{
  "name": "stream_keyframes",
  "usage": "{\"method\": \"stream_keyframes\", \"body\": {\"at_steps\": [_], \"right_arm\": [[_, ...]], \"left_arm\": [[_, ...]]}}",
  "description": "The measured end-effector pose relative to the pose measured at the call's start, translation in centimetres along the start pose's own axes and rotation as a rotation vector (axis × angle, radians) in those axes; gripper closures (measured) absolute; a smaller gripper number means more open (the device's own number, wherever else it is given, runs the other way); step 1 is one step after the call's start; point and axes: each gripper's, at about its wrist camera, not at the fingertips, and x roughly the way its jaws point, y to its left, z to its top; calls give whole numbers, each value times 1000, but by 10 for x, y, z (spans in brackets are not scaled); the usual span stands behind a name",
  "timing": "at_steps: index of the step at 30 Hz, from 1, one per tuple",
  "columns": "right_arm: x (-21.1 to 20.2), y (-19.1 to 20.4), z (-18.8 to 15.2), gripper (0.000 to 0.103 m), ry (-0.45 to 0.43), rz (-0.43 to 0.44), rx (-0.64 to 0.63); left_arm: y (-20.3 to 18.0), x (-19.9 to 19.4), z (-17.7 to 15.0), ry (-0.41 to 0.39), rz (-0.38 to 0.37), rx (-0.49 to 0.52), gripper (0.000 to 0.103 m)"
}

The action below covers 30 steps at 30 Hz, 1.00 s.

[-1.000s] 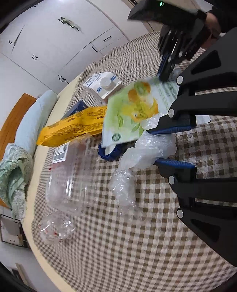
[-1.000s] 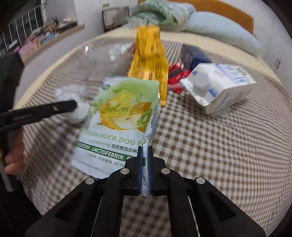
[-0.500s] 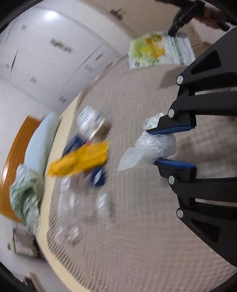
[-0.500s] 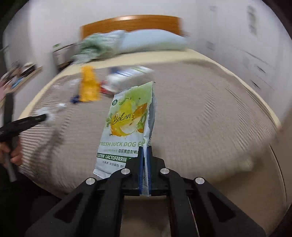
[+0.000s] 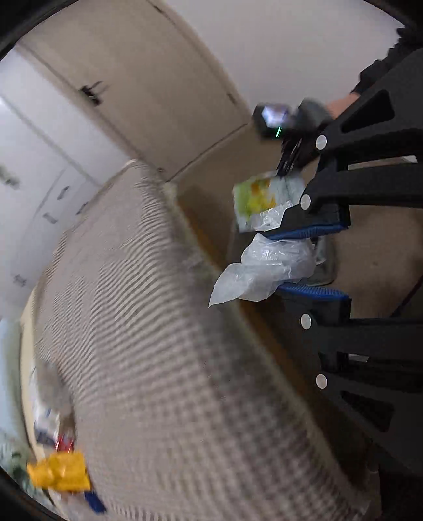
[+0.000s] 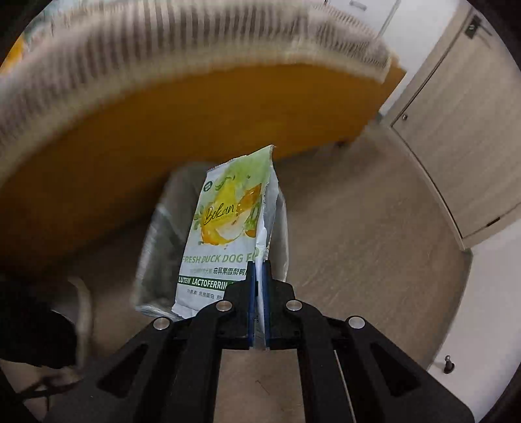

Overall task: Collect trash
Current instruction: 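Carry both bags to the wastebasket and open both tools to drop them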

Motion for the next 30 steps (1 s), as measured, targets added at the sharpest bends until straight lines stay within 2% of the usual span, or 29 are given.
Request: {"method": "stream_keyframes", "body": {"at_steps": [2, 6, 10, 12, 13, 14, 16, 23, 27, 29, 30], "right_arm": [[38, 8, 3, 99, 45, -12, -12], [81, 9, 14, 99, 61, -38, -29], [107, 15, 25, 96, 42, -168, -91], [124, 18, 26, 90, 95, -193, -134], [131, 19, 24, 77, 121, -172, -156], [133, 18, 20, 59, 119, -175, -165], [122, 14, 12, 50, 71, -156, -143], [60, -53, -22, 50, -4, 7, 172], [20, -84, -52, 45, -51, 115, 337], [5, -89, -65, 41, -70, 140, 385], [-3, -91, -73, 41, -77, 162, 413]], "left_arm": [[-11, 19, -8, 39, 8, 11, 80], [-24, 55, -14, 115, 24, 22, 80], [-38, 86, -11, 156, 23, 30, 80], [-44, 104, -9, 185, 9, 26, 80], [-47, 112, -8, 197, 2, 22, 80], [-48, 118, -5, 207, -1, 21, 80], [-55, 131, -5, 228, 2, 37, 80], [-80, 203, -7, 339, 67, 121, 80], [-98, 256, -12, 403, 76, 192, 80], [-107, 282, -8, 413, 61, 229, 76], [-109, 297, -4, 409, 73, 233, 56]]}}
